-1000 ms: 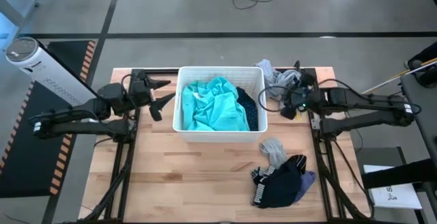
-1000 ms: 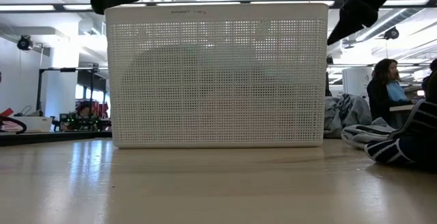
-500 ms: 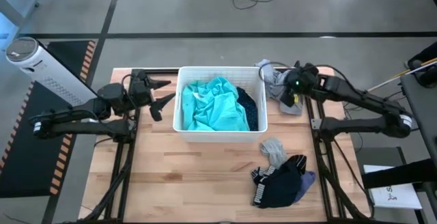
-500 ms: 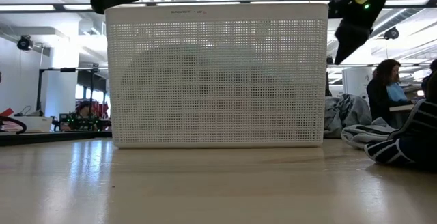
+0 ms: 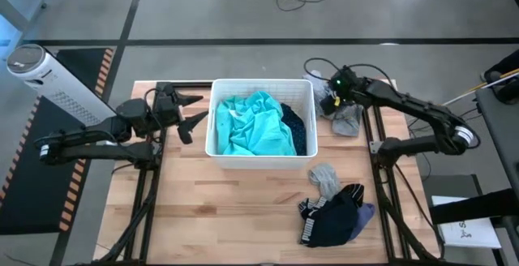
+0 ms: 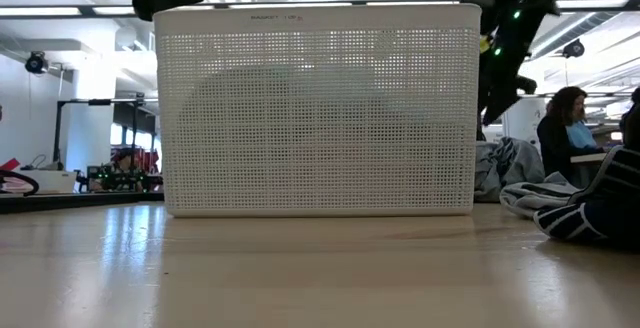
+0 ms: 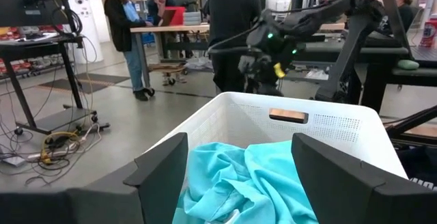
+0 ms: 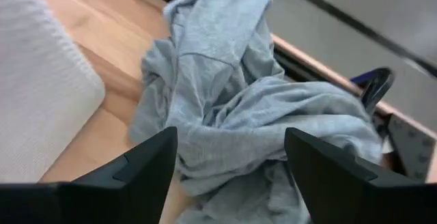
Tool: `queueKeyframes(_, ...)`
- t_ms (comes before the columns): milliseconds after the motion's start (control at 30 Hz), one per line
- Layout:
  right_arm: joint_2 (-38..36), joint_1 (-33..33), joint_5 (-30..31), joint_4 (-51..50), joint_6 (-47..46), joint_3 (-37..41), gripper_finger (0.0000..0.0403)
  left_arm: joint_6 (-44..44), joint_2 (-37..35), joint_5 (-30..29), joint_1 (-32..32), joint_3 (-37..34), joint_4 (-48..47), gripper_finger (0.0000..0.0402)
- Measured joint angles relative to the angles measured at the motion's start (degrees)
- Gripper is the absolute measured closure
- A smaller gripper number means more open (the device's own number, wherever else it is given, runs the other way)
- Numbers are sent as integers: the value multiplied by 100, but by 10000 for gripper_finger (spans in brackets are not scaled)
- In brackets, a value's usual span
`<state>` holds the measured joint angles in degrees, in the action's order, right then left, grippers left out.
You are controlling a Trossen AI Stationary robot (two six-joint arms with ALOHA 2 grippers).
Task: Sort clothes
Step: Put the gray shirt into the white laundry bin
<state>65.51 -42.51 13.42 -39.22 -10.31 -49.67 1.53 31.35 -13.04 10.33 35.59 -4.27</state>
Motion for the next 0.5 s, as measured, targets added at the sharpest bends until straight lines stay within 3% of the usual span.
queueKeyframes(500,2143,-404,-22,636,-111,66,112,-119,0,2,0,2,-11,143)
